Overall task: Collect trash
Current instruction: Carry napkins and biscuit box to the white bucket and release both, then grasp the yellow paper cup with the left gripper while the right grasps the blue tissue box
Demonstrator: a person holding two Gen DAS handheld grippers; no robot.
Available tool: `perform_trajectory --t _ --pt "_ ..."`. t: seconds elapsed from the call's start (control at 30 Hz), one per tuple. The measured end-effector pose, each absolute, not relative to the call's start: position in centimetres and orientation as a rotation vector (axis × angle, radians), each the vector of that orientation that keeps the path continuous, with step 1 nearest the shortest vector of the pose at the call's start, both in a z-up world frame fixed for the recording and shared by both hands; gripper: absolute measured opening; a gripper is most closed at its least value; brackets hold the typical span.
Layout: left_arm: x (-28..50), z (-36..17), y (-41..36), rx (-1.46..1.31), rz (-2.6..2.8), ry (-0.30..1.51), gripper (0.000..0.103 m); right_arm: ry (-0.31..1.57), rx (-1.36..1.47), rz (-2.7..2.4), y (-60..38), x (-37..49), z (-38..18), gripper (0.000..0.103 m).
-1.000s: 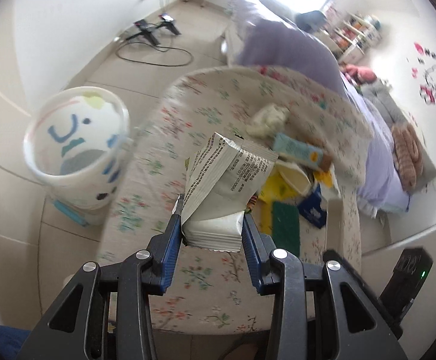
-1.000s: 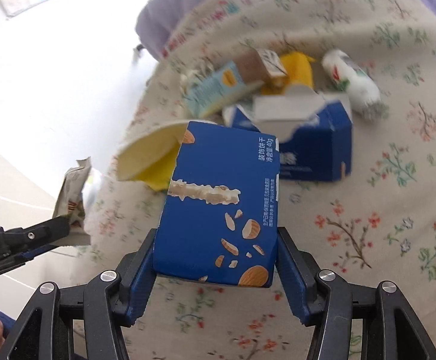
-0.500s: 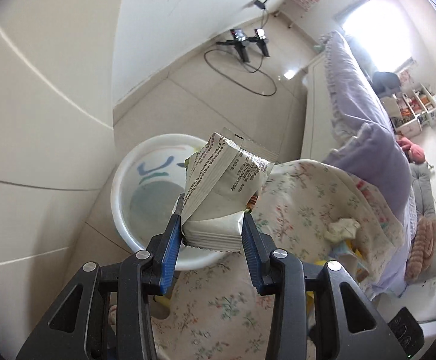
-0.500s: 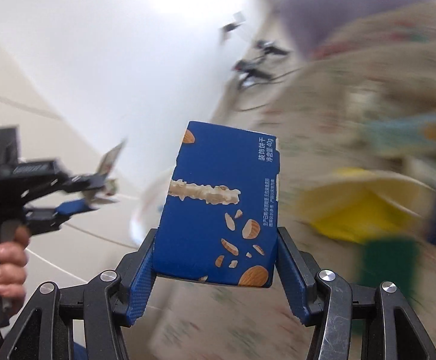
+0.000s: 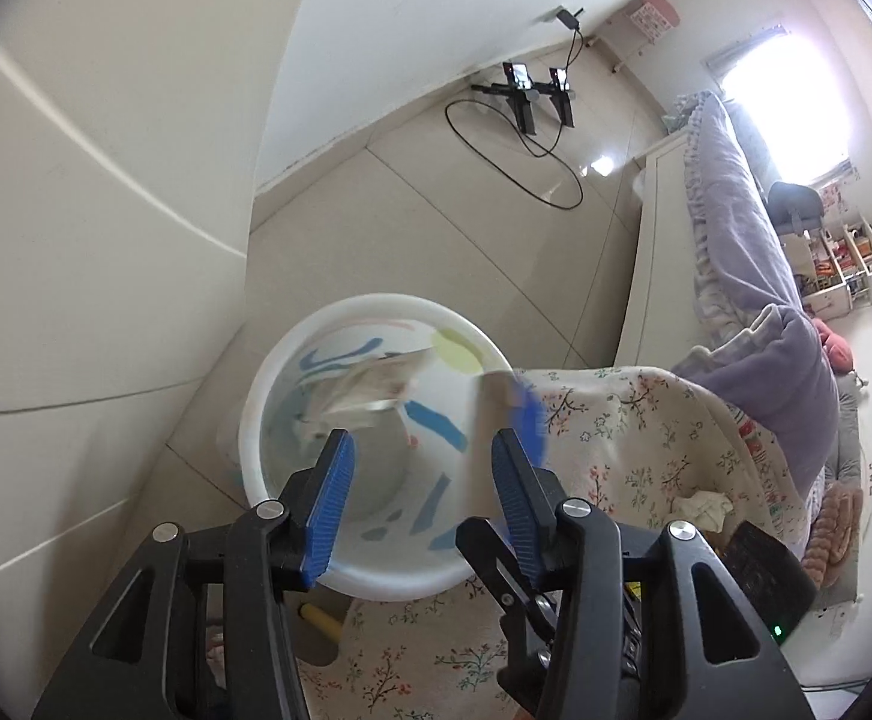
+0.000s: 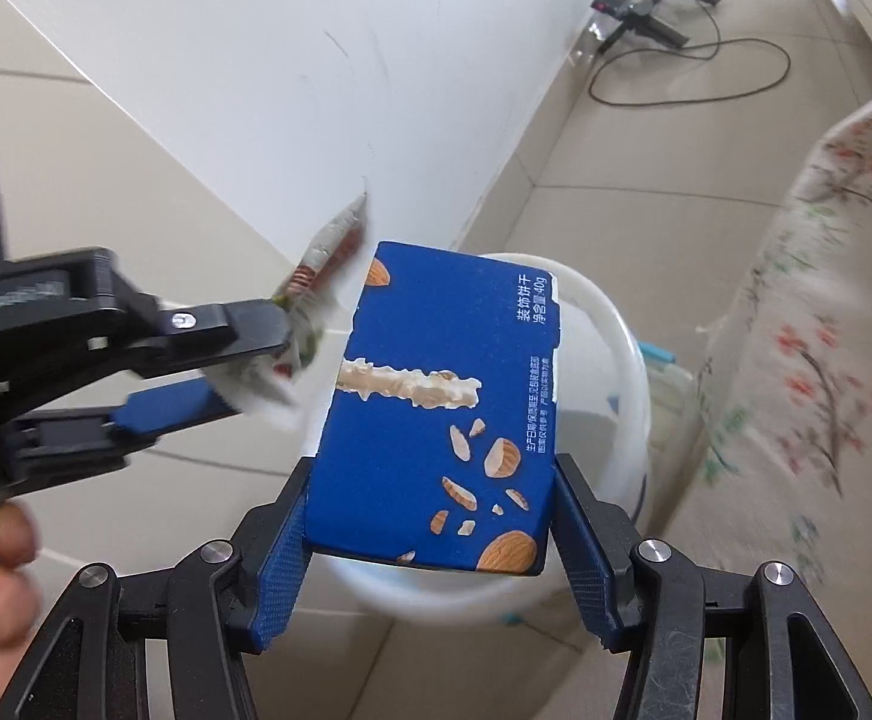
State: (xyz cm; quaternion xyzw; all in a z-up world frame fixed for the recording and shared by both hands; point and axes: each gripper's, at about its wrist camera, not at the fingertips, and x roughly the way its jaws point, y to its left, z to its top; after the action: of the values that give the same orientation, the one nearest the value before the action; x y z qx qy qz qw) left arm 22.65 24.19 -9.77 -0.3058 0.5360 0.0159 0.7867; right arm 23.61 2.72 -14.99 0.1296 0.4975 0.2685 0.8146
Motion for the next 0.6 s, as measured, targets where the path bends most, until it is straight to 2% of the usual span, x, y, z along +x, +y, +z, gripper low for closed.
perform_trajectory --t 0.07,0.17,0.2,0.37,0.6 --pt "22.5 -9.3 24.5 -0.651 0.046 1.136 0.051 1.069 0.272 0.563 3.5 24.0 -15.5 0.066" --pt "22.1 -8.9 24.6 -0.656 0.045 1.130 0.051 1.091 0.278 0.543 3.6 25.6 -16.6 0.081" --pt "22.0 -8.7 24.5 -0.655 0.041 1.124 0.051 1.091 0.281 0.530 3.4 26.0 -16.7 0.083" --pt "21.5 -7.5 22.9 -0.583 0.029 1.102 0.051 1.085 0.303 0.494 1.5 26.4 -15.9 0.084" --pt "21.1 -5.9 17.1 -0.452 -0.072 1.085 0.051 1.001 0.277 0.503 -3.6 19.5 -8.3 0.084"
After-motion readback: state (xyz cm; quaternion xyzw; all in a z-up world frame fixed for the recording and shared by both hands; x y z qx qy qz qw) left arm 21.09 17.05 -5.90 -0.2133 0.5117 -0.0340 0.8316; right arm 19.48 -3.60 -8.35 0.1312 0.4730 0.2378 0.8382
